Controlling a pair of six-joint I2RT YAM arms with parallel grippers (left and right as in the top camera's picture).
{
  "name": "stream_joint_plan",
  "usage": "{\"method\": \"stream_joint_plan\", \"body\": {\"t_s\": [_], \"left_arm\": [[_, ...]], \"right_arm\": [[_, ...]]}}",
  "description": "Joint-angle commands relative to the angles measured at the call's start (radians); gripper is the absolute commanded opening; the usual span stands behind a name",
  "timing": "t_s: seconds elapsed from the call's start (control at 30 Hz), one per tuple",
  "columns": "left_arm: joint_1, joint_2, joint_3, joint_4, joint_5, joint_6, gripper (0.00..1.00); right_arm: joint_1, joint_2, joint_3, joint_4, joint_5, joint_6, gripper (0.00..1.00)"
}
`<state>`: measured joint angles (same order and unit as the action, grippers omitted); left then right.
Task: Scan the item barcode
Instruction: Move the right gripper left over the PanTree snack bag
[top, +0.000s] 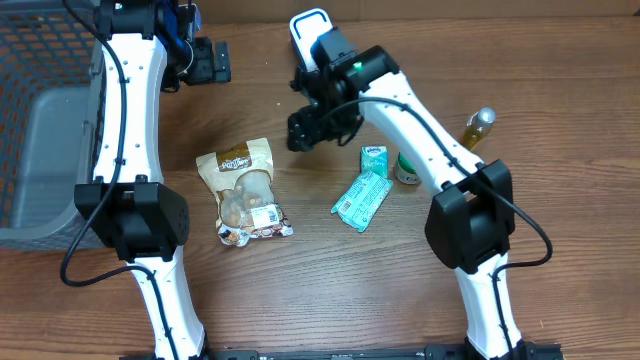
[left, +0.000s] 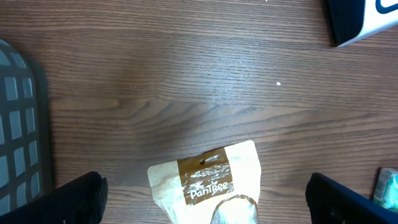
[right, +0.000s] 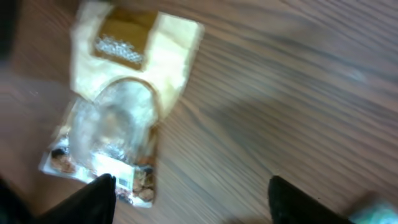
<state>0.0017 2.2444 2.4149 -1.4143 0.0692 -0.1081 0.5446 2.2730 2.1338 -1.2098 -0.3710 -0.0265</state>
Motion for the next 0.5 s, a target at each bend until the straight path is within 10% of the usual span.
{"method": "stream_joint_plan", "body": {"t_s": [0.0, 0.17, 0.47], "left_arm": [[-0.002, -0.013, 0.006, 0.0, -0.01, -0.004, 0.99], [-0.002, -0.013, 0.006, 0.0, -0.01, -0.004, 0.99], [-0.002, -0.013, 0.006, 0.0, -0.01, -0.003, 0.99]], "right_arm": [[0.07, -0.034, -0.007, 0.04, -0.05, 0.042, 0.31], [0.16, -0.033, -0.073, 0.146, -0.05, 0.097, 0.04], [0.237, -0.032, -0.254, 0.397, 0.029, 0.288, 0.04]]}}
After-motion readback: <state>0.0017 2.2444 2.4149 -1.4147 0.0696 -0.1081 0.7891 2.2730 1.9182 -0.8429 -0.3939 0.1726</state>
